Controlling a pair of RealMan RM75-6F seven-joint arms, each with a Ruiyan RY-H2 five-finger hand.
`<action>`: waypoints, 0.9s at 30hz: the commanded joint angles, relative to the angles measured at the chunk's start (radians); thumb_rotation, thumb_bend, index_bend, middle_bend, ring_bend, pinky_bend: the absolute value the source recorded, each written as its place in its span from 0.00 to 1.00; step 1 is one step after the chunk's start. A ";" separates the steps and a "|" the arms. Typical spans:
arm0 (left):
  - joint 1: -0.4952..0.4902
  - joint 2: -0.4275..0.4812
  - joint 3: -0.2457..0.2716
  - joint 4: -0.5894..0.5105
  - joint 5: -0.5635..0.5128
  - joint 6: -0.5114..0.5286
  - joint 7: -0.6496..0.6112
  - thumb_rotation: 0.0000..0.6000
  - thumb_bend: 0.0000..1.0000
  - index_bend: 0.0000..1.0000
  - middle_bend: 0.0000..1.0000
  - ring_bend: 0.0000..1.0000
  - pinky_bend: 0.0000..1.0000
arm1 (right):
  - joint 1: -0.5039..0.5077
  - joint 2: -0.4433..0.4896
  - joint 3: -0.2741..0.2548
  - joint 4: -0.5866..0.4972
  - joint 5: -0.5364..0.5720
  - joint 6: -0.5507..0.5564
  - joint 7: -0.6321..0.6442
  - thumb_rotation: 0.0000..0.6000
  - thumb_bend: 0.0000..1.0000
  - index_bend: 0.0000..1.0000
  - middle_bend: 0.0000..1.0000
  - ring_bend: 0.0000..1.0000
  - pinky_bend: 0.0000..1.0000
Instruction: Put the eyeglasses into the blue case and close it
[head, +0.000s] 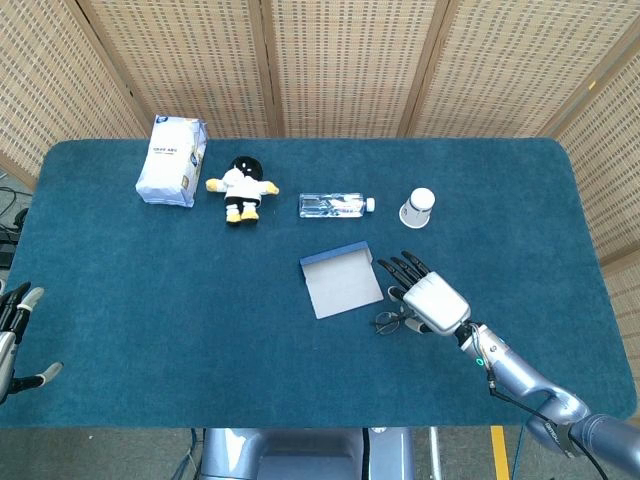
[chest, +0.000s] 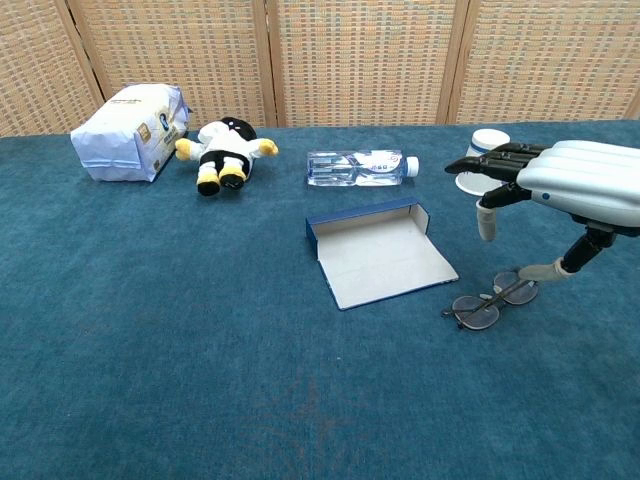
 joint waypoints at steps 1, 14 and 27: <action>-0.002 -0.002 0.000 0.002 -0.003 -0.003 0.004 1.00 0.12 0.00 0.00 0.00 0.00 | 0.011 -0.017 -0.016 0.025 0.005 -0.011 -0.011 1.00 0.35 0.42 0.00 0.00 0.02; -0.004 -0.013 0.010 0.003 0.004 -0.002 0.024 1.00 0.12 0.00 0.00 0.00 0.00 | 0.019 -0.093 -0.074 0.142 0.022 -0.002 -0.021 1.00 0.36 0.42 0.00 0.00 0.02; -0.011 -0.017 0.012 0.003 -0.006 -0.011 0.034 1.00 0.12 0.00 0.00 0.00 0.00 | 0.021 -0.146 -0.101 0.227 0.029 0.025 0.013 1.00 0.38 0.45 0.01 0.00 0.02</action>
